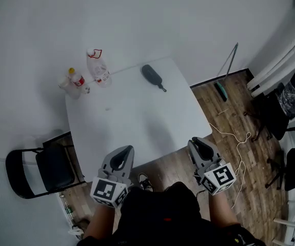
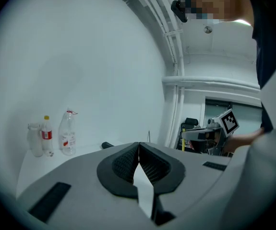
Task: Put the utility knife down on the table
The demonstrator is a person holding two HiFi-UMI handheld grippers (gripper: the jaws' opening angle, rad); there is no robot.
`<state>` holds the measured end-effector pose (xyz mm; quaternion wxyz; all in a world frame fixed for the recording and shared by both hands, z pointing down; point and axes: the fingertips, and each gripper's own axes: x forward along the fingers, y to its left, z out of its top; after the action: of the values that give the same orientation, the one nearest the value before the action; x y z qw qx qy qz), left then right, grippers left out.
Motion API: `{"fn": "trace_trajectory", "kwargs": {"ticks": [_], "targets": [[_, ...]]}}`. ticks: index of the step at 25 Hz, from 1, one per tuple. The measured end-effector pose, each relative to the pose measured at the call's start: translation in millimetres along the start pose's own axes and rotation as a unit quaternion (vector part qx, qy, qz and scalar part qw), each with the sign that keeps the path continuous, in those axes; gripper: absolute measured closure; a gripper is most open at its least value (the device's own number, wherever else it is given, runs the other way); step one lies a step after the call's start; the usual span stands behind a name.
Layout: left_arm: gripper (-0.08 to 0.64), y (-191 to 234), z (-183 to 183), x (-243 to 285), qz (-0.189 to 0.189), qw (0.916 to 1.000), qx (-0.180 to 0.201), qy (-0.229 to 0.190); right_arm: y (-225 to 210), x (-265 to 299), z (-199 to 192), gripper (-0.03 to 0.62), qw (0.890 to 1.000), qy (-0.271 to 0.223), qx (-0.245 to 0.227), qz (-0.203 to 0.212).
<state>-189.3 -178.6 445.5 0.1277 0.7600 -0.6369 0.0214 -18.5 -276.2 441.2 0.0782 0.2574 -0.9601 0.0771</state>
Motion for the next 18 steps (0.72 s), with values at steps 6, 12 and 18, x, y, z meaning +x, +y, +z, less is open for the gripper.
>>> {"fn": "trace_trajectory", "kwargs": {"ticks": [6, 12, 18], "targets": [[0.537, 27, -9, 4, 0.045, 0.9987, -0.021, 0.005, -16, 52, -35, 0.526, 0.995, 0.084, -0.037, 0.032], [0.537, 17, -17, 15, 0.075, 0.9964, -0.039, 0.005, -46, 98, -106, 0.526, 0.977, 0.195, 0.0, 0.089], [0.537, 10, -35, 21, 0.114, 0.9918, -0.053, 0.023, -74, 131, -194, 0.526, 0.938, 0.332, 0.001, 0.103]]}}
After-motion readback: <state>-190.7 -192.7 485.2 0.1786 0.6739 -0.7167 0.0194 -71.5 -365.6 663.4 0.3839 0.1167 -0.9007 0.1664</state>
